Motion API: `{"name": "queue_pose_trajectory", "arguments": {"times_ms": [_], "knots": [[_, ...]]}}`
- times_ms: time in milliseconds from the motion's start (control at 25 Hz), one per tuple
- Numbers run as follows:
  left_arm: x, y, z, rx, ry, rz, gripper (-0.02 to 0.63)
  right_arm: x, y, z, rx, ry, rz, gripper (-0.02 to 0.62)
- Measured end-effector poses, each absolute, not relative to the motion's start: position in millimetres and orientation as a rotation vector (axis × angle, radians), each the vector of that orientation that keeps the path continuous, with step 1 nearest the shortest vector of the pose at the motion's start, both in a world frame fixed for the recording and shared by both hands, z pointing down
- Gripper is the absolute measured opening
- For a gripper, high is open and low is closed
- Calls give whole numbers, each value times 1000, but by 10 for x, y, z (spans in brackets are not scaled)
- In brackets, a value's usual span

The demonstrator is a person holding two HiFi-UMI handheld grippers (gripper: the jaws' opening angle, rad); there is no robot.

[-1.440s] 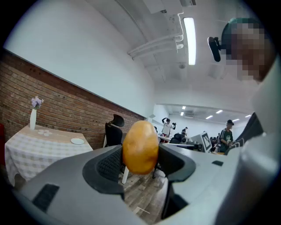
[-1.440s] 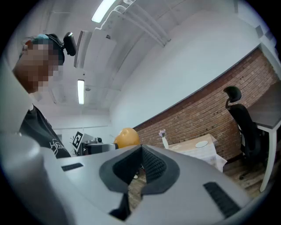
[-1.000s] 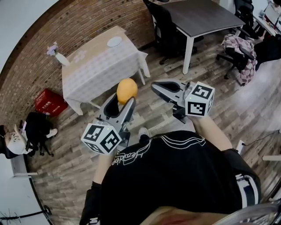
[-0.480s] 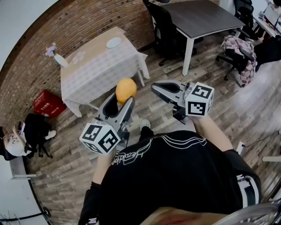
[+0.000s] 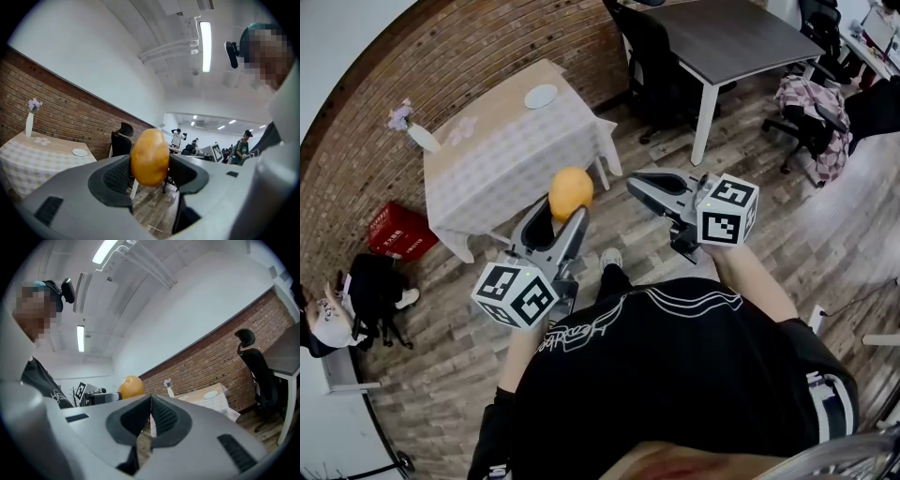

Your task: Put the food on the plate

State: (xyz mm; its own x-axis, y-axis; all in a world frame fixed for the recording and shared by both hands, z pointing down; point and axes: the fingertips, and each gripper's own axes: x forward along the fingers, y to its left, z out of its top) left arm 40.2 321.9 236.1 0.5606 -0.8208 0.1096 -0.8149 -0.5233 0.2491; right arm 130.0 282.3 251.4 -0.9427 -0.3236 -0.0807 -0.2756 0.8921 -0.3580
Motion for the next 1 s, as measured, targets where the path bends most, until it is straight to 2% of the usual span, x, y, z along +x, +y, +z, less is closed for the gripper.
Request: {"name": "queue_pose_trajectory", "arguments": {"times_ms": [1000], "knots": [[-1441, -84, 2393, 2475, -1232, -1, 256, -475, -404, 2503, -608, 2921, -618, -3]]}}
